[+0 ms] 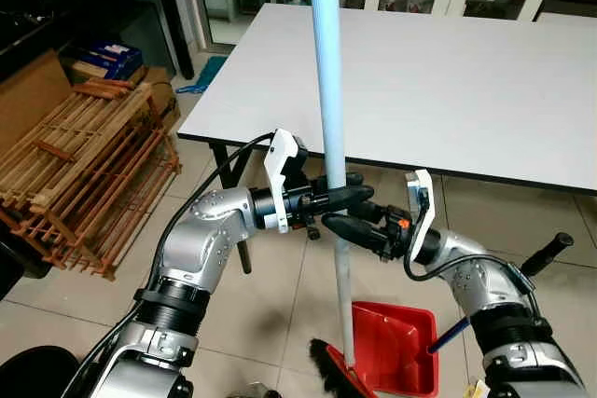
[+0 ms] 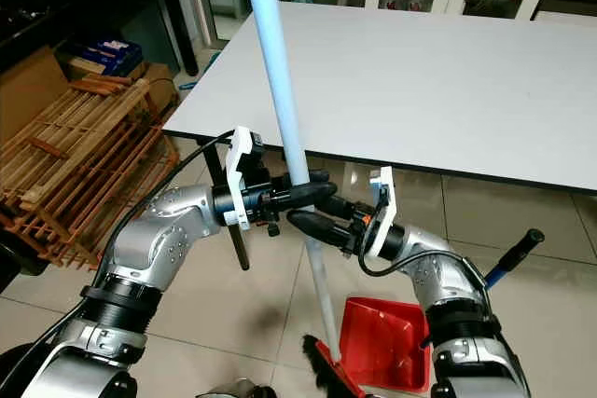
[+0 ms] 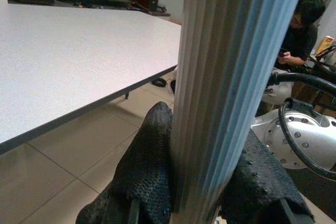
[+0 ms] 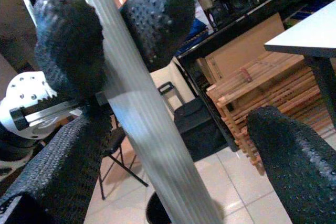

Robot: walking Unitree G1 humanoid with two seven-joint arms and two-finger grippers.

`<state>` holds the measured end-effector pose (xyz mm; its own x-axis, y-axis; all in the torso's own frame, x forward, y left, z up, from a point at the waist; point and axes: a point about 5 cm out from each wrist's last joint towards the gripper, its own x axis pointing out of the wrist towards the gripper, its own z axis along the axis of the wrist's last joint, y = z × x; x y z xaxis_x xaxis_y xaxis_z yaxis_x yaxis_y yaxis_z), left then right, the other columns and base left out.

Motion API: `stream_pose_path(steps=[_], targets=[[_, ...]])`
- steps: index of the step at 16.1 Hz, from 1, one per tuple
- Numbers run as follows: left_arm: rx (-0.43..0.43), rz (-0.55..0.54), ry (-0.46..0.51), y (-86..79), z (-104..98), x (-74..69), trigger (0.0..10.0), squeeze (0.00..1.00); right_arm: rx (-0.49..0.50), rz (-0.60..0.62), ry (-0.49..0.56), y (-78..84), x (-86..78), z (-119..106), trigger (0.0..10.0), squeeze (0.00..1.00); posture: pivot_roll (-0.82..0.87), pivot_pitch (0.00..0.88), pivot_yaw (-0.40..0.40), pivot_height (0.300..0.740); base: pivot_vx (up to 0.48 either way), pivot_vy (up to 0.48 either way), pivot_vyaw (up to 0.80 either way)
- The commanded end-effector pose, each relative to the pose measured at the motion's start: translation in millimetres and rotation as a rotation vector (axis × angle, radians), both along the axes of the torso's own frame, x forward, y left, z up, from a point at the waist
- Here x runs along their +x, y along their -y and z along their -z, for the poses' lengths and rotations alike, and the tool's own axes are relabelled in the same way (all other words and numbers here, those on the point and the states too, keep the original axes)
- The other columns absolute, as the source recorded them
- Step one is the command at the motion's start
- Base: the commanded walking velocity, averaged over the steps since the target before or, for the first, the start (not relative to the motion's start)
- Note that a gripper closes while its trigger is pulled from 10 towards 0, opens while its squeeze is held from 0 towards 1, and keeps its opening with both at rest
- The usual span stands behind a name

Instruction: Sweep floor

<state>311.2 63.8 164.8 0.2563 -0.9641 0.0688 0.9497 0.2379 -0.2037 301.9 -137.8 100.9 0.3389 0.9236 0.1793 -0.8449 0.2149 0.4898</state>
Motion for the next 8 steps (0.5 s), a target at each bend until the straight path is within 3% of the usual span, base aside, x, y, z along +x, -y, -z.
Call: stream_pose_path(steps=[1, 6, 8], targets=[[-0.063, 0.07, -0.086, 9.2, 5, -6.9, 10.0, 0.0, 0.037, -0.024, 0.026, -0.3, -1.2, -7, 10.0, 0.0, 0.0, 0.069, 0.05, 0.74, 0.0, 0.0, 0.0], [-0.075, 0.069, -0.085, 10.0, 1, -6.5, 10.0, 0.0, 0.05, -0.063, 0.018, 0.3, -6.9, -6, 10.0, 0.0, 0.0, 0.078, 0.045, 0.74, 0.0, 0.0, 0.0], [-0.08, 0.062, -0.076, 8.9, -3, -4.1, 10.0, 0.0, -0.034, -0.085, 0.001, 3.2, -13.6, 6, 10.0, 0.0, 0.0, 0.081, 0.042, 0.74, 0.0, 0.0, 0.0]])
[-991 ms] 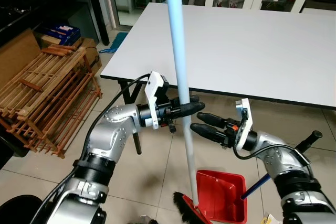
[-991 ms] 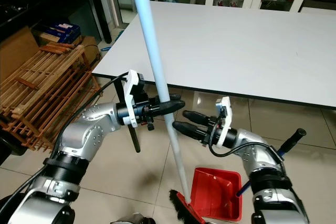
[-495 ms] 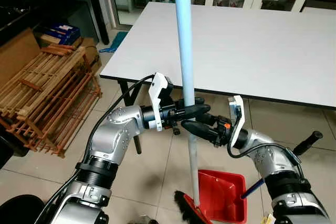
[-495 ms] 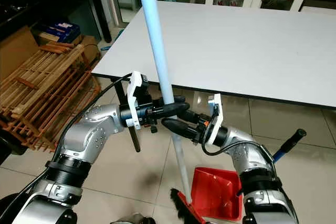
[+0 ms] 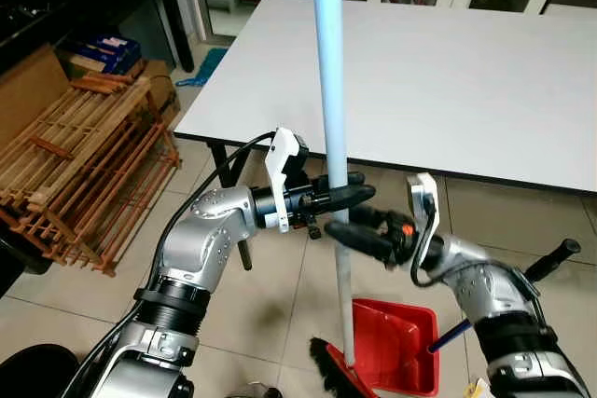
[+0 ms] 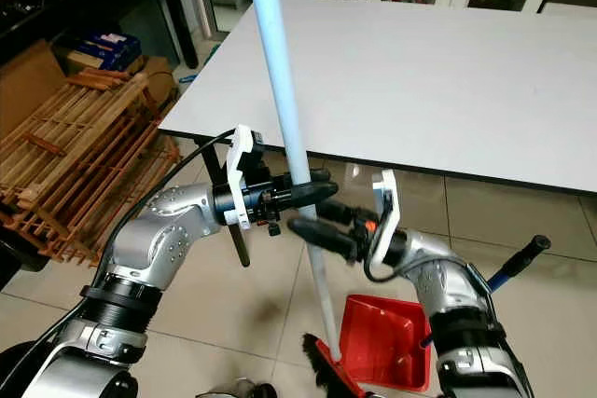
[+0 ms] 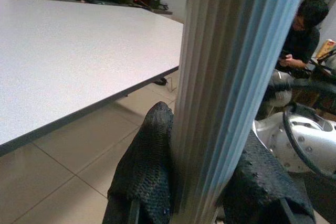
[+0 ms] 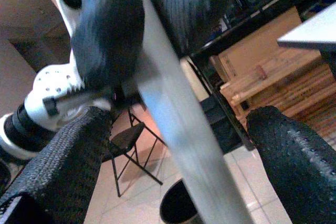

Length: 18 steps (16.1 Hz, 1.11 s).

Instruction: Sweep floor

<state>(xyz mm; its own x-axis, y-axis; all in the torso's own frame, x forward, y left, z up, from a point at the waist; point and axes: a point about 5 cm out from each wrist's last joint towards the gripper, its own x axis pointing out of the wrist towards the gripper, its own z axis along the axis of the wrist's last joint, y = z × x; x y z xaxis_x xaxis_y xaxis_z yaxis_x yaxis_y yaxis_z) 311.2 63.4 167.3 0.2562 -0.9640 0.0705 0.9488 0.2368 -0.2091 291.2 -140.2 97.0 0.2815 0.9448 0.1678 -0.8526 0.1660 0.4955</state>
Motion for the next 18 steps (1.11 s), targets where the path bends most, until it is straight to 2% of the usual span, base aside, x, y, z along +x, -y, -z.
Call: stream_pose_path(steps=[1, 7, 18], targets=[[-0.078, 0.06, -0.07, 8.3, -1, -3.8, 10.0, 0.0, -0.041, -0.024, 0.007, 1.2, -4.2, 5, 10.0, 0.0, 0.01, 0.082, 0.042, 0.74, 0.0, 0.0, 0.0], [-0.084, 0.06, -0.07, 9.1, -3, -3.9, 10.0, 0.0, -0.063, -0.026, 0.008, -3.3, -5.2, 8, 10.0, 0.0, 0.01, 0.084, 0.041, 0.74, 0.0, 0.0, 0.0], [-0.09, 0.061, -0.073, 9.1, -4, -5.4, 10.0, 0.0, -0.071, -0.067, 0.02, -22.5, -4.4, 11, 10.0, 0.0, 0.02, 0.088, 0.038, 0.74, 0.0, 0.0, 0.0]])
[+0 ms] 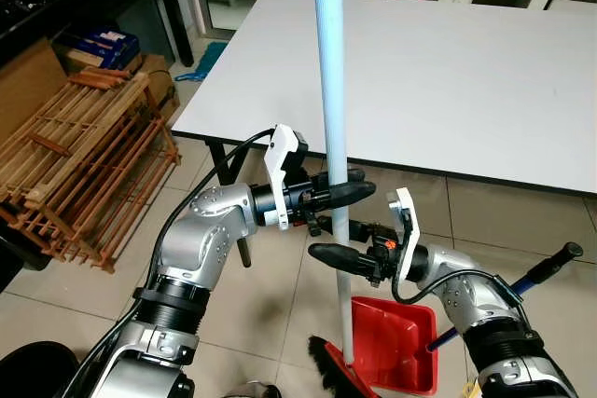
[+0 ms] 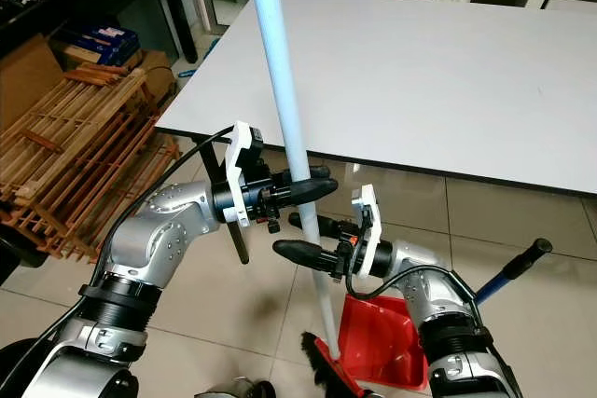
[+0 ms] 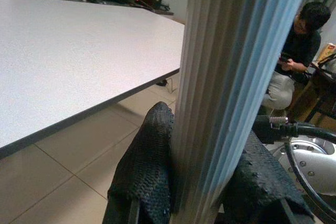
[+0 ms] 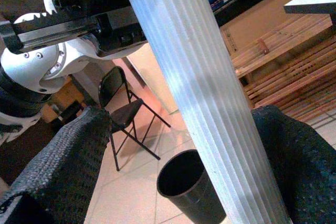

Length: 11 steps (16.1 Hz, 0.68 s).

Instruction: Sweep floor

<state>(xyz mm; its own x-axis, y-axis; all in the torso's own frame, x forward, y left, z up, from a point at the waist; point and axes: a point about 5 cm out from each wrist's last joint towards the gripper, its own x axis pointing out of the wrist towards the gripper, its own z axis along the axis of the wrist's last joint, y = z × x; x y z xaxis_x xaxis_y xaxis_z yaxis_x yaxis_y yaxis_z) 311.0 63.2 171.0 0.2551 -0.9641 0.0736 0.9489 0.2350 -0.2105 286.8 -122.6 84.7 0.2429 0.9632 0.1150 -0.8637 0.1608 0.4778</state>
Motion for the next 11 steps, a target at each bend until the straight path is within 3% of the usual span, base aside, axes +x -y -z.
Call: stream_pose_path(steps=[1, 3, 4, 5, 6, 11], targets=[[-0.087, 0.061, -0.072, 9.6, -0.6, -5.4, 10.0, 0.0, -0.015, -0.029, 0.01, -5.6, 0.1, -0.3, 10.0, 0.0, 0.02, 0.088, 0.038, 0.74, 0.0, 0.0, 0.0], [-0.088, 0.062, -0.071, 10.1, -0.8, -5.6, 10.0, 0.0, -0.018, -0.025, 0.011, -6.1, 0.5, 0.2, 10.0, 0.0, 0.02, 0.088, 0.039, 0.74, 0.0, 0.0, 0.0], [-0.087, 0.062, -0.071, 10.2, -0.8, -5.6, 10.0, 0.0, -0.018, -0.02, 0.011, -6.4, 1.1, 0.5, 3.1, 0.0, 0.02, 0.088, 0.039, 0.74, 0.0, 0.0, 0.0], [-0.087, 0.062, -0.071, 10.2, -0.8, -5.6, 10.0, 0.0, -0.017, -0.018, 0.01, -6.5, 1.3, 0.7, 1.9, 0.0, 0.02, 0.088, 0.038, 0.74, 0.0, 0.0, 0.0], [-0.087, 0.06, -0.069, 10.1, -1.5, -4.9, 10.0, 0.0, -0.017, -0.016, 0.01, -6.6, 1.7, 0.9, 0.0, 0.0, 0.02, 0.087, 0.039, 0.74, 0.0, 0.0, 0.0], [-0.088, 0.055, -0.066, 10.2, -1.6, -4.4, 10.0, 0.0, -0.023, -0.004, 0.008, -7.5, 3.9, 1.2, 0.0, 0.0, 0.02, 0.086, 0.036, 0.74, 0.0, 0.0, 0.0]])
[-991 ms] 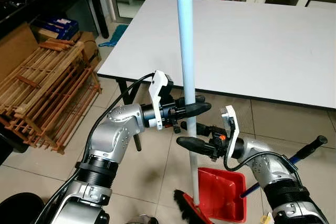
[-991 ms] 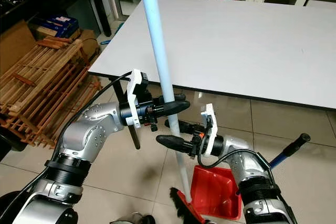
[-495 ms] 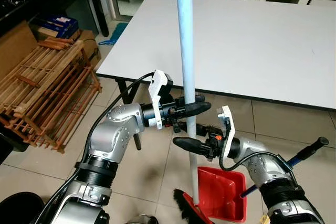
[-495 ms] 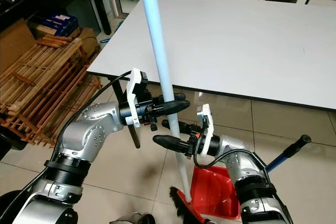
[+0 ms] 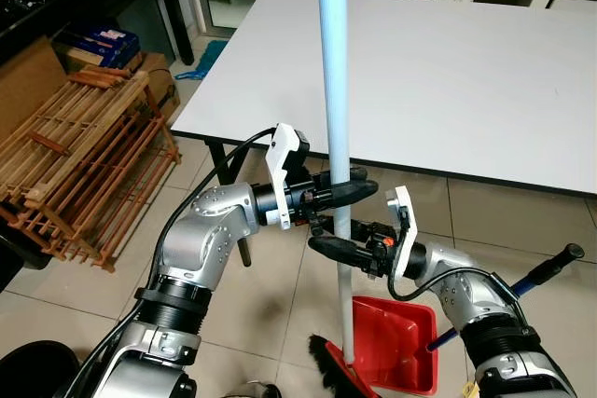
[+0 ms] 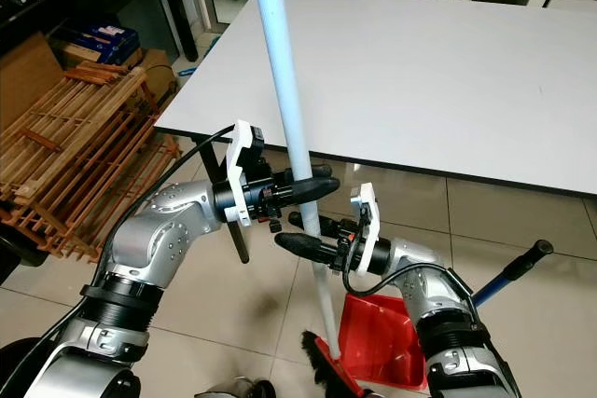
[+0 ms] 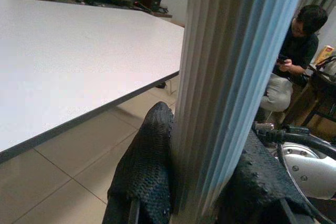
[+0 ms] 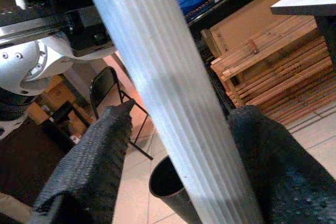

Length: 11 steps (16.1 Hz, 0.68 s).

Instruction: Sweep floor

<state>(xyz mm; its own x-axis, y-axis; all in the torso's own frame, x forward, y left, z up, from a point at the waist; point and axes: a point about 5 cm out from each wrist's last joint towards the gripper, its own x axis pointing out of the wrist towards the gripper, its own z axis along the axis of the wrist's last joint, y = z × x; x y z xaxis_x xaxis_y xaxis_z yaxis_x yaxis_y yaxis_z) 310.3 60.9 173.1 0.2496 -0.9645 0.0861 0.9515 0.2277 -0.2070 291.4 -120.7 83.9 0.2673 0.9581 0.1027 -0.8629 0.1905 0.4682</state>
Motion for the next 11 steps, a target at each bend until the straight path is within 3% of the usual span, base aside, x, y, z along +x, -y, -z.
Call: stream_pose_path(steps=[1, 11], targets=[[-0.076, 0.05, -0.072, 7.8, 0.4, -3.5, 10.0, 0.0, -0.009, -0.028, -0.001, -5.4, -0.4, 0.3, 0.0, 0.0, 0.02, 0.085, 0.035, 0.74, 0.0, 0.0, 0.0], [-0.075, 0.054, -0.07, 8.7, 0.8, -3.1, 10.0, 0.0, -0.012, -0.022, -0.006, -3.9, 0.5, 1.1, 0.0, 0.0, 0.02, 0.084, 0.033, 0.74, 0.0, 0.0, 0.0]])
